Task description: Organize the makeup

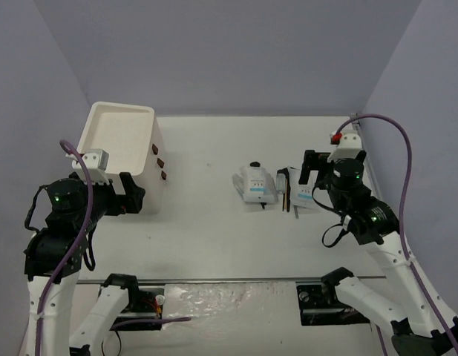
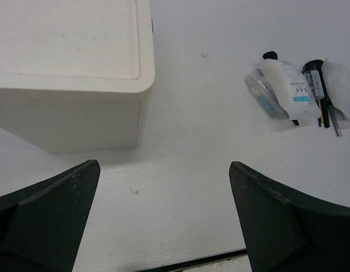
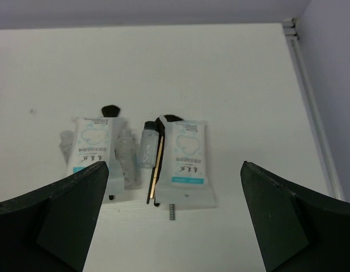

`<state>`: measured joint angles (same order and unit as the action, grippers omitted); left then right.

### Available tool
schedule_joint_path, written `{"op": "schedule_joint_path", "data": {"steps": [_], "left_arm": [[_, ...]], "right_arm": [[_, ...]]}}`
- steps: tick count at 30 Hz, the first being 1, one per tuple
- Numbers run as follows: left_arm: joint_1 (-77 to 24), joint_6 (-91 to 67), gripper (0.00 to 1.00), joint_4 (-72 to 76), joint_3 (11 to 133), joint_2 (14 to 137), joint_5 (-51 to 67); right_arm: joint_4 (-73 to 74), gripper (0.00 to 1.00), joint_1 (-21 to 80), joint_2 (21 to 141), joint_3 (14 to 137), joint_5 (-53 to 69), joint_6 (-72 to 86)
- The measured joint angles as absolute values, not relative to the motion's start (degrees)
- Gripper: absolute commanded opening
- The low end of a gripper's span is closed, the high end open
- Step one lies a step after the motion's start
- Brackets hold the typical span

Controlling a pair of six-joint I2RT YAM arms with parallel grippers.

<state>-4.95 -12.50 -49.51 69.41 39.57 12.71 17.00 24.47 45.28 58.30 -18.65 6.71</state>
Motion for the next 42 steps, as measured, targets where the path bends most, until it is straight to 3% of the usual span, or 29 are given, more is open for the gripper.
{"op": "schedule_joint_path", "data": {"steps": [10,21,26,36,42], "left_arm": [[-5.2,-13.9,0.97,-46.2,62.5,39.6,14.3],[-5.2,-14.2,0.97,-46.6,60.9,37.5,13.8],[-5.2,-14.2,0.97,-46.8,60.9,37.5,13.6],[-5.2,-14.3,0.97,-47.2,60.9,37.6,13.5],[-5.2,-14.2,0.97,-47.3,60.9,38.2,13.2]], "right_arm": [[10.8,0.98,26.0,69.8,56.2,-12.3,14.6],[-1.6,0.96,34.9,92.2,58.3,-10.9,17.4],[-3.8,0.82,36.9,98.0,58.9,-12.0,18.1],[-5.5,0.03,38.0,99.0,59.4,-17.5,18.3],[-2.5,0.00,39.2,91.6,62.5,-18.8,15.7]]}}
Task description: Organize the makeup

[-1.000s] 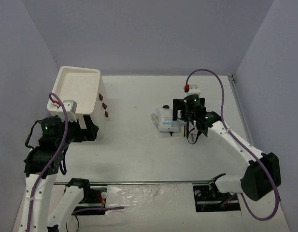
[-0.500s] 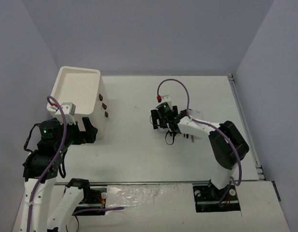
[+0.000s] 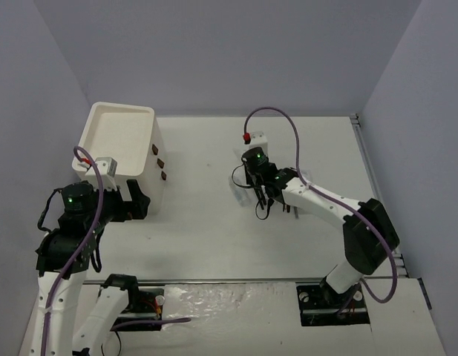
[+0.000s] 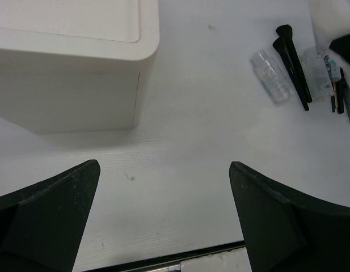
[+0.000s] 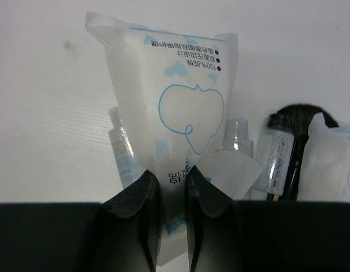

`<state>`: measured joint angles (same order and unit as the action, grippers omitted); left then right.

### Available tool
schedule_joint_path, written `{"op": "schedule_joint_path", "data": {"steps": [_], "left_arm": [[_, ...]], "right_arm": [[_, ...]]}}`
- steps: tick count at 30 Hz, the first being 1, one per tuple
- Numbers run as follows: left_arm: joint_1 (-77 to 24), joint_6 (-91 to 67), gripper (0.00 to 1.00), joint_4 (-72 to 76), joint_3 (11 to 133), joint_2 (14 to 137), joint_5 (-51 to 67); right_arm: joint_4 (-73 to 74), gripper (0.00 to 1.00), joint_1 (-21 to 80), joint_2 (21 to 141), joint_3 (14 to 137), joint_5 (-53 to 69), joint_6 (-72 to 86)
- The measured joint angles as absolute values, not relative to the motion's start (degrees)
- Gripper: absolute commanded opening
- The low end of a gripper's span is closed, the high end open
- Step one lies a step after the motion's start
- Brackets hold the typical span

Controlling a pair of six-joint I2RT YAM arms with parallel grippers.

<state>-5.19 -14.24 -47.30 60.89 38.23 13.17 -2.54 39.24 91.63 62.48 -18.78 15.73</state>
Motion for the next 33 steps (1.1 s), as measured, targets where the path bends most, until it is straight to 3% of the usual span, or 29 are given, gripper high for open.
{"op": "schedule_joint_path", "data": {"steps": [11,24,29,33], "left_arm": [[-5.2,-15.4,0.97,-49.1,64.9,34.9,1.9],[-5.2,-17.0,0.97,-51.9,67.7,25.6,-13.3],[-5.2,-17.1,0.97,-52.8,67.7,25.6,-14.5],[-5.2,-17.3,0.97,-53.0,67.7,25.7,-14.6]], "right_arm": [[-4.9,0.01,44.8,88.3,87.7,-2.4,12.9],[-14.2,0.01,50.5,117.8,113.5,27.1,6.2],[-12.5,0.02,52.4,123.2,115.9,33.0,-0.5],[-12.2,0.10,53.6,123.7,118.7,35.0,-4.9]]}}
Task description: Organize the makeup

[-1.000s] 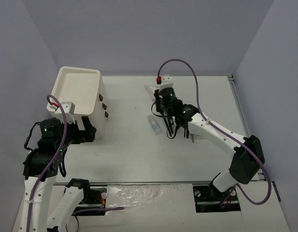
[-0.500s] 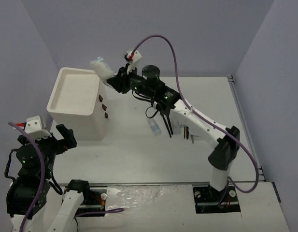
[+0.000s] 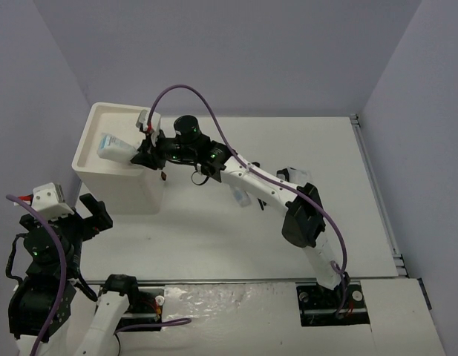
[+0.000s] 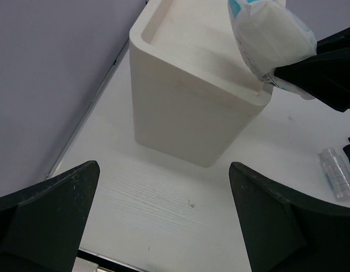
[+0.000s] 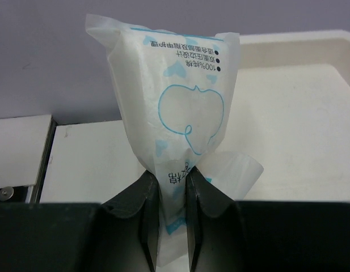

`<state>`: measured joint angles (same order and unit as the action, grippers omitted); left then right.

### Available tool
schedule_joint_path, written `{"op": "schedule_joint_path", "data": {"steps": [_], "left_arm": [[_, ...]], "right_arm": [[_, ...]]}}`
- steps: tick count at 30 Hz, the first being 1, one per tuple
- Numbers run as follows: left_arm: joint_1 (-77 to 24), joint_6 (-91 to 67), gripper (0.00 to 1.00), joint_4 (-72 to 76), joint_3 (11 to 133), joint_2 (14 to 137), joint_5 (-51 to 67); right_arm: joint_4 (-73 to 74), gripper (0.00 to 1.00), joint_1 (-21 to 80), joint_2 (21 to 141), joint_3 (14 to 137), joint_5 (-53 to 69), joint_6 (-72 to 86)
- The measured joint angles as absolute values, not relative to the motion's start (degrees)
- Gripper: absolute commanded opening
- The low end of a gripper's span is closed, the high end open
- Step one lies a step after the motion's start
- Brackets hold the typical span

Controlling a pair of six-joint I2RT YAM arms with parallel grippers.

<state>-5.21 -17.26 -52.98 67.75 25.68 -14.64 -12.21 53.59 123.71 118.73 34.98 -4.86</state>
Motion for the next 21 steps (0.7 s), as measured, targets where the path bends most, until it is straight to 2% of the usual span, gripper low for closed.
{"op": "schedule_joint_path", "data": {"steps": [7,14,21], "left_arm": [[-5.2,-17.9,0.97,-52.9,67.7,26.3,-13.9],[-5.2,-18.5,0.97,-53.0,67.7,27.2,-12.8],[-5.2,-18.8,0.97,-52.9,67.7,27.3,-12.1]], "right_arm": [[-13.1,0.23,55.8,127.4,126.6,35.9,-8.8],[-14.3,0.36,56.6,134.2,129.1,33.6,-10.8],[-16.8,0.75,56.6,135.2,129.4,29.7,-11.3]]}}
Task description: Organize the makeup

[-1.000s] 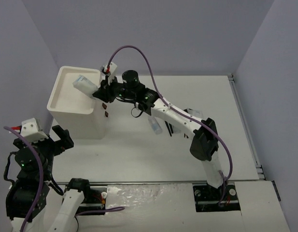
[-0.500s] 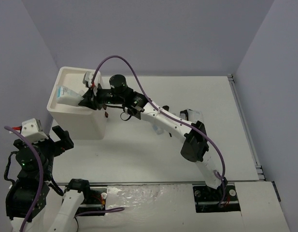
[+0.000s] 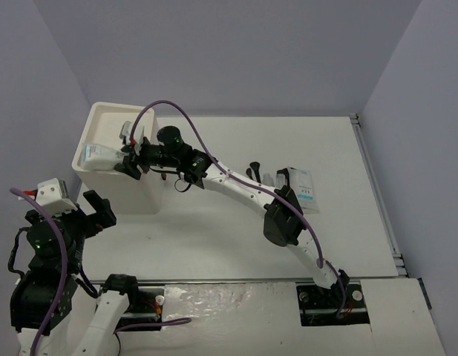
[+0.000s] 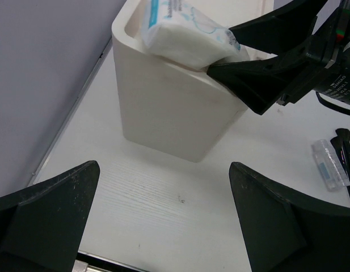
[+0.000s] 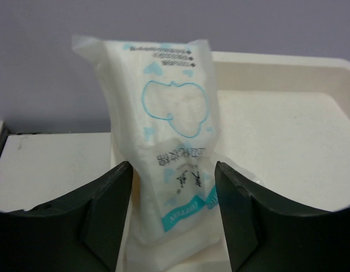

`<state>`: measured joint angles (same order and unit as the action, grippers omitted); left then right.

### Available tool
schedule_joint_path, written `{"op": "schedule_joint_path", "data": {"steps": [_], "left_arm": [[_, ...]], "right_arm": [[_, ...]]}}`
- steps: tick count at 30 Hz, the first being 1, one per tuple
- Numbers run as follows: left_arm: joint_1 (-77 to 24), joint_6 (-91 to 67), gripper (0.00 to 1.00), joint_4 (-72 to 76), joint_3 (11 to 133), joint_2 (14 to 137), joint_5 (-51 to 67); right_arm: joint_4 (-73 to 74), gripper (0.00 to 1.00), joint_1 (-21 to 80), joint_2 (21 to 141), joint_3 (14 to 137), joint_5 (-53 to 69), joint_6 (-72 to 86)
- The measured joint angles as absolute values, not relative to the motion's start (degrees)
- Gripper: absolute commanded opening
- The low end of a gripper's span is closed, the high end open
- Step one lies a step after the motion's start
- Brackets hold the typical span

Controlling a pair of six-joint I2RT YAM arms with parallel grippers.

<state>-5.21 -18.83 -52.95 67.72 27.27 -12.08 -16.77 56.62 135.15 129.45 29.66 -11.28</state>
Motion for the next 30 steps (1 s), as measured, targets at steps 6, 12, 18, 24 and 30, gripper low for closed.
{"op": "schedule_joint_path", "data": {"steps": [6,12,18,24,30], "left_arm": [[-5.2,-19.0,0.97,-52.9,67.7,27.3,-11.8],[-5.2,-18.9,0.97,-52.9,67.9,28.7,-10.5],[-5.2,-18.4,0.97,-52.1,70.3,34.5,-8.0],[-5.2,-18.1,0.97,-48.6,72.3,41.6,-3.6],[-5.2,-18.0,0.97,-44.2,76.3,51.7,-1.6]], "right_arm": [[-17.4,0.96,56.6,135.2,129.4,28.5,-12.1],[-17.4,1.00,56.6,130.6,123.4,26.0,-13.1],[-17.7,1.00,55.7,115.1,106.9,18.8,-13.5],[-18.6,1.00,49.8,93.4,86.6,6.8,-10.1],[-17.0,1.00,39.1,76.2,69.4,-5.6,-3.5]]}}
